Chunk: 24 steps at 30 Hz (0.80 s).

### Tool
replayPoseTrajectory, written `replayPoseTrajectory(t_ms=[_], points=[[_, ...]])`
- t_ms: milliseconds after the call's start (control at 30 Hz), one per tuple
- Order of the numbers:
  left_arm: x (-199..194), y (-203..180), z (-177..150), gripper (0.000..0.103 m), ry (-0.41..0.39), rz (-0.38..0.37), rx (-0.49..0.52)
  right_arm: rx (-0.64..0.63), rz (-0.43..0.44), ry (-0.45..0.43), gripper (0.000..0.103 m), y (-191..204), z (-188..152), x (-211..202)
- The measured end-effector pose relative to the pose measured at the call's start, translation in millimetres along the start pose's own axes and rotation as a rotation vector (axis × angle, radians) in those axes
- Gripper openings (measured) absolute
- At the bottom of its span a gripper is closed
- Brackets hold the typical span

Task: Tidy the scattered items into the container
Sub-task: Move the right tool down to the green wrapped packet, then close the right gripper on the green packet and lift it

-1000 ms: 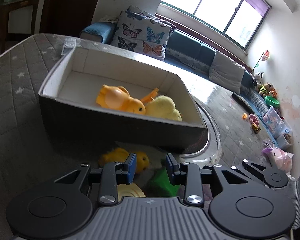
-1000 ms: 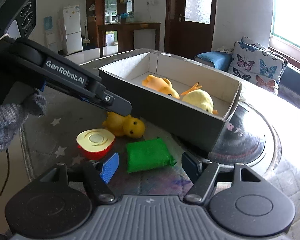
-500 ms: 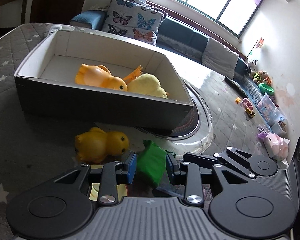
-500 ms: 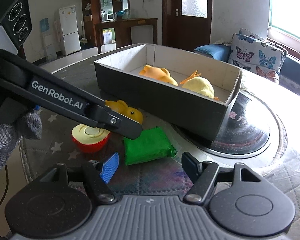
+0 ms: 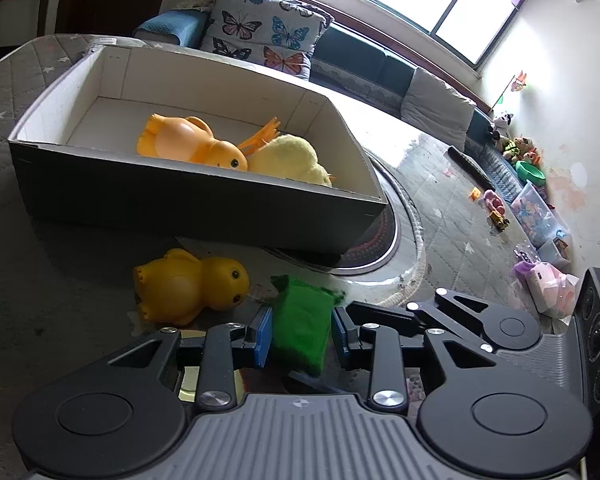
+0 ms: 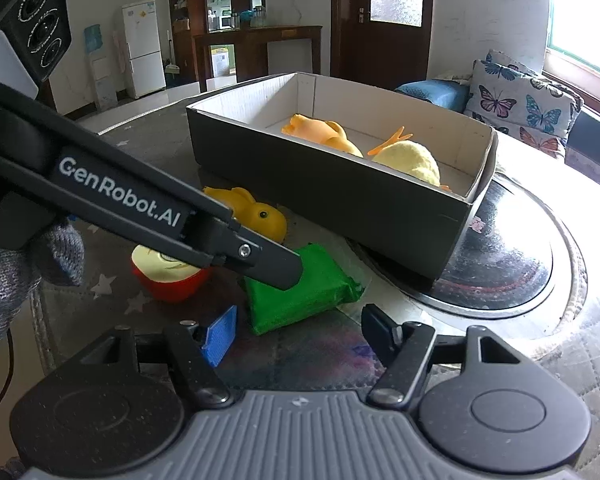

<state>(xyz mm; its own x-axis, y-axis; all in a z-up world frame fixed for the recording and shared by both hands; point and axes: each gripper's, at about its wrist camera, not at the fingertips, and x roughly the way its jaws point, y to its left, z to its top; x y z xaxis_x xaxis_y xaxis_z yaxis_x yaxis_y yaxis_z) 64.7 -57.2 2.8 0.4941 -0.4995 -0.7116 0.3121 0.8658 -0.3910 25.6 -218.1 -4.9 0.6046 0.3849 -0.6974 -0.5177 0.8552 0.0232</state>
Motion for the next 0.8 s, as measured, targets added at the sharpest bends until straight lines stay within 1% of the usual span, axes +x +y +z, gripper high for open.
replayPoseTrajectory(t_ms=[300, 433, 467, 500, 567, 667, 800], points=[[3.9, 1.4, 0.8, 0.035, 0.007, -0.009, -0.019, 0.009, -0.009, -0.008, 0.069, -8.0, 1.2, -3.1], [4.5, 2.9, 3.9, 0.035, 0.001, -0.008, -0.042, 0.01, 0.008, -0.012, 0.068, -5.7, 2.6, -1.6], [5.4, 2.8, 4.4, 0.035, 0.002, -0.01, -0.046, 0.01, 0.012, -0.013, 0.067, -4.6, 2.8, -0.9], [6.8, 2.3, 4.7, 0.035, 0.005, -0.01, -0.046, 0.01, 0.016, -0.013, 0.063, -3.5, 3.1, -0.2], [9.9, 1.2, 4.4, 0.035, 0.013, -0.007, -0.047, 0.015, 0.026, -0.012, 0.062, -1.8, 3.7, 1.1], [13.1, 0.5, 3.2, 0.035, 0.023, -0.004, -0.053, 0.02, 0.033, -0.014, 0.056, 0.2, 4.4, 2.5], [13.9, 0.7, 2.3, 0.033, 0.027, -0.003, -0.061, 0.029, 0.031, -0.017, 0.051, -1.4, 5.2, 2.5]])
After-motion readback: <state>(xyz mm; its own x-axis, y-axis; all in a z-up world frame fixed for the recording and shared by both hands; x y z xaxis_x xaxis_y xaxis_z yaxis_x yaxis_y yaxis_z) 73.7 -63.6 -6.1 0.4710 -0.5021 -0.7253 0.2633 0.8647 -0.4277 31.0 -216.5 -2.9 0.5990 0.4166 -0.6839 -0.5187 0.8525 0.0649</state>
